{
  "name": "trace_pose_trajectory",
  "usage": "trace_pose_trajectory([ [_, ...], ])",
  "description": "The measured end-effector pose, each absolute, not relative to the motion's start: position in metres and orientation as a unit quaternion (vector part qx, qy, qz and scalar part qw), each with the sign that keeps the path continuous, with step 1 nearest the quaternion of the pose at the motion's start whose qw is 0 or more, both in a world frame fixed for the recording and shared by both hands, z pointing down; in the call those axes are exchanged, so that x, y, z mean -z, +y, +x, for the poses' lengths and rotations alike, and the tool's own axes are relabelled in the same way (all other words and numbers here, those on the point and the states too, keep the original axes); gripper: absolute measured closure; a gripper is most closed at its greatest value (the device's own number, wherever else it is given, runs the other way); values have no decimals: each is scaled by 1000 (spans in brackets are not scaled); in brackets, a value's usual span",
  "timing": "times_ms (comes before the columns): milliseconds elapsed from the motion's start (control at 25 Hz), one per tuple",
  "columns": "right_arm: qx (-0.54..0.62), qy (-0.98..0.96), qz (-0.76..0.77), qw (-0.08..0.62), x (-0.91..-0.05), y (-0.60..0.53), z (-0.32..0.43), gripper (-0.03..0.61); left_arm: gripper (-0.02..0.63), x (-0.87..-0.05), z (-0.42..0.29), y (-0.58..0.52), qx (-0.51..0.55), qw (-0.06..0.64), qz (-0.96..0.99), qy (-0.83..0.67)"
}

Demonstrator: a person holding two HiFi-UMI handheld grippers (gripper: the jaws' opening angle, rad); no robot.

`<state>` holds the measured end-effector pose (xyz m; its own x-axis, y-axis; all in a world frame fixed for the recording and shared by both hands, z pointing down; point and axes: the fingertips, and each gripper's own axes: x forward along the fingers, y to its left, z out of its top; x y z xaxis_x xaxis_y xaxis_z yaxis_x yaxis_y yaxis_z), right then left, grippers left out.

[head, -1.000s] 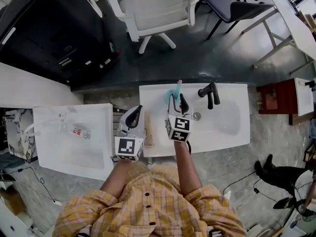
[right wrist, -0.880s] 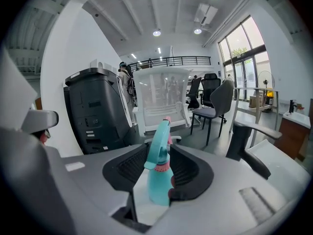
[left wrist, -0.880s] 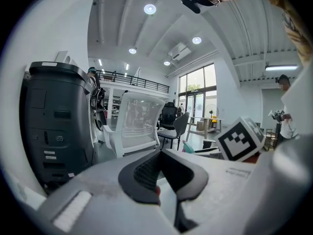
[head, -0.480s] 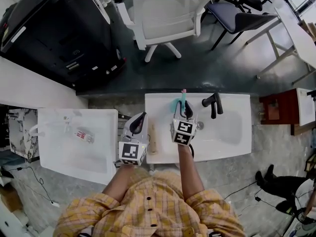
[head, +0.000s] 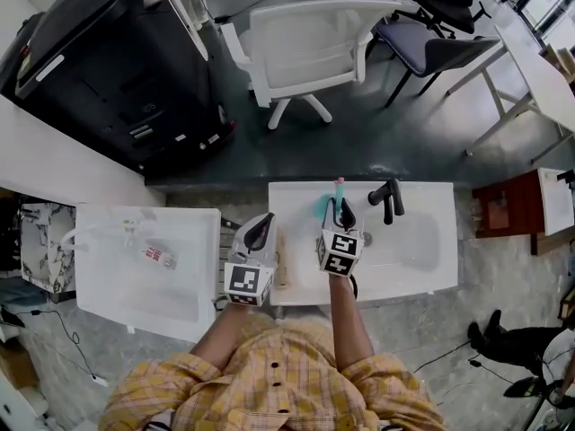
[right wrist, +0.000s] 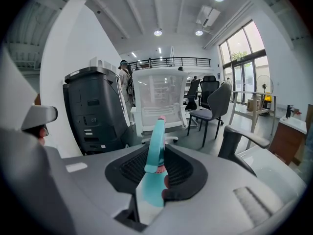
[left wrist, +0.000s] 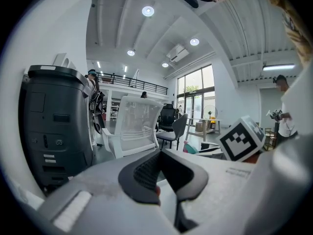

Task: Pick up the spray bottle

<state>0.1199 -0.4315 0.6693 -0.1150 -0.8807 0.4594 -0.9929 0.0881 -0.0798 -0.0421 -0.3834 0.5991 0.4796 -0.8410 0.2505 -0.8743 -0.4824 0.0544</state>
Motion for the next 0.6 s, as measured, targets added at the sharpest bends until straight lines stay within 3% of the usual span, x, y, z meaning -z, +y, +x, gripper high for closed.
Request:
trace_pose_trajectory([
  [600,-181,-735,644,112,-613,-401,125,489,615,-562,-23,-374,-74,60,873,-478],
])
